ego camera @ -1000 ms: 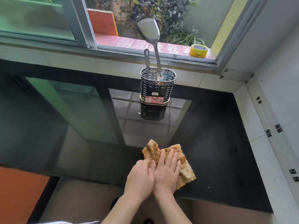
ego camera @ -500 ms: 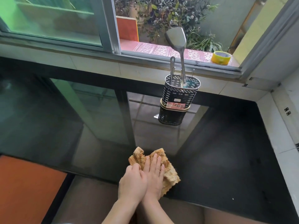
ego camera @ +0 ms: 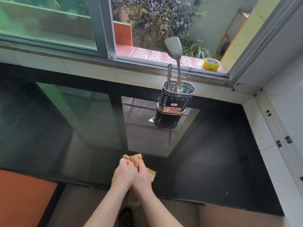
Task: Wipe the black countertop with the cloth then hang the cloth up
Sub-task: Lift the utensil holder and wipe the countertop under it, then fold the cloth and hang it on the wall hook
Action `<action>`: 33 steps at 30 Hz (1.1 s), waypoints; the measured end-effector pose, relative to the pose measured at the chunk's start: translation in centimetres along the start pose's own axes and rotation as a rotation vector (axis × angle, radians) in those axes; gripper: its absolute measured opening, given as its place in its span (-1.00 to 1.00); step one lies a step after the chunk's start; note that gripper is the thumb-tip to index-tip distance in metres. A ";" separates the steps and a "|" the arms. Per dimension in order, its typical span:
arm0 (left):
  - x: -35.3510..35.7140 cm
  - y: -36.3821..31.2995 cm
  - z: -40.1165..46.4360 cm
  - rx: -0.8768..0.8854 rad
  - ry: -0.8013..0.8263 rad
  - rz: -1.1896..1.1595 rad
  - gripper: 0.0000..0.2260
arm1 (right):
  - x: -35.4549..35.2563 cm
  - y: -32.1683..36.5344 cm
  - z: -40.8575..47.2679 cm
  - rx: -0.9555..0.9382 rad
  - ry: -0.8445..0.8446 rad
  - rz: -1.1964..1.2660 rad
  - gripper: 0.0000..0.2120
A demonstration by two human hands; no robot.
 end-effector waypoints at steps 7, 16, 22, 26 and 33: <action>0.4 -3.0 -1.5 0.202 0.191 0.075 -0.60 | -5.3 1.5 0.7 0.147 0.036 0.167 -0.81; 0.6 -9.4 -4.5 0.605 0.185 0.160 -0.91 | -12.0 4.1 -0.1 -0.015 -0.022 0.249 -0.76; 0.1 -13.3 -6.7 0.773 0.143 0.133 -0.91 | -16.8 6.2 -1.3 -0.137 -0.117 0.194 -0.71; 0.0 -15.4 -7.6 0.828 0.103 0.111 -0.83 | -19.4 7.8 -2.0 -0.223 -0.185 0.147 -0.74; -0.8 -17.0 -7.4 0.457 0.343 -0.250 -0.87 | -21.3 10.6 -3.3 -0.306 -0.123 0.125 -0.74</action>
Point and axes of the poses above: each hand's wrist, its own z-axis towards the middle knuckle, its own x-axis out of the palm, y = z × x, the point moved 3 cm from there along z, towards the middle knuckle, and after that the axes turned 14 degrees about -y, right-handed, at the moved point
